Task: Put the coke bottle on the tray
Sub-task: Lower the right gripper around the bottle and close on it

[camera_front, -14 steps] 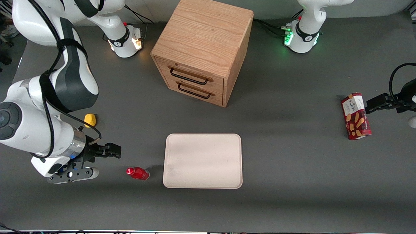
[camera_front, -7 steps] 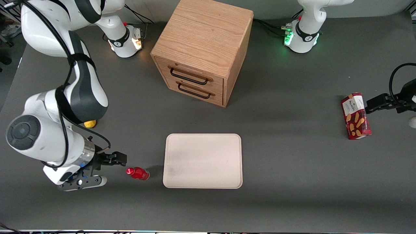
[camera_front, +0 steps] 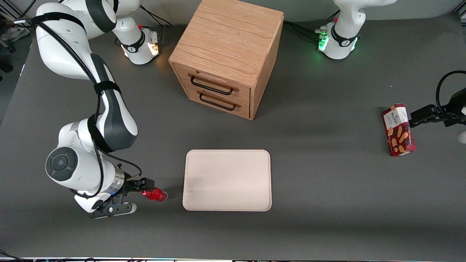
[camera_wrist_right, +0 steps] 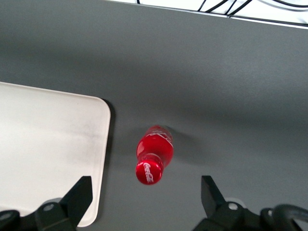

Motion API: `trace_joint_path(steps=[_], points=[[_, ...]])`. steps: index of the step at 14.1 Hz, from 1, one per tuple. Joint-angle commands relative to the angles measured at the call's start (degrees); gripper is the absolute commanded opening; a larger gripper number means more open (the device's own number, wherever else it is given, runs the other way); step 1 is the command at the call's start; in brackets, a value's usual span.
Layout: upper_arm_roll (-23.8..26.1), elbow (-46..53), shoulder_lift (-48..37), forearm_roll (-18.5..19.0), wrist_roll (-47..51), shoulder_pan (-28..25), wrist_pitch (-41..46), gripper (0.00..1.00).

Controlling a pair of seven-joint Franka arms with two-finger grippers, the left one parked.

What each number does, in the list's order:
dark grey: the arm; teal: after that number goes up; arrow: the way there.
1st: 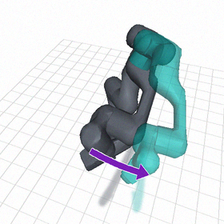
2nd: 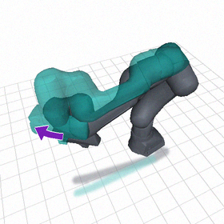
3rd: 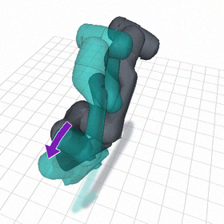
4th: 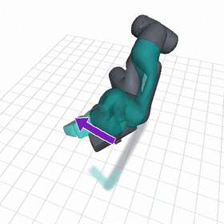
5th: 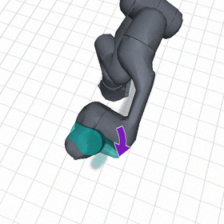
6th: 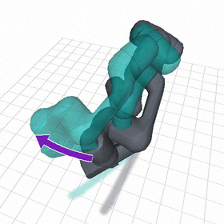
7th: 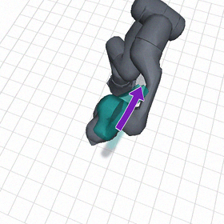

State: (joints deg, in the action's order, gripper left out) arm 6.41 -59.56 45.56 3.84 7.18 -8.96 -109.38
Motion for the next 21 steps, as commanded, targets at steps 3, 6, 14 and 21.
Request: trace_joint_path(steps=[3, 6, 14, 21], points=[[-0.26, -3.01, 0.85, 1.08, 0.99, -0.53, -4.87, 1.00], [-0.70, -4.86, 0.85, 1.43, 0.99, -0.53, -6.99, 1.00], [-0.70, -5.13, 0.85, 1.61, 1.17, -0.62, -6.99, 0.36], [-0.61, -4.87, 0.68, 1.87, 1.26, -0.62, -6.20, 0.00]])
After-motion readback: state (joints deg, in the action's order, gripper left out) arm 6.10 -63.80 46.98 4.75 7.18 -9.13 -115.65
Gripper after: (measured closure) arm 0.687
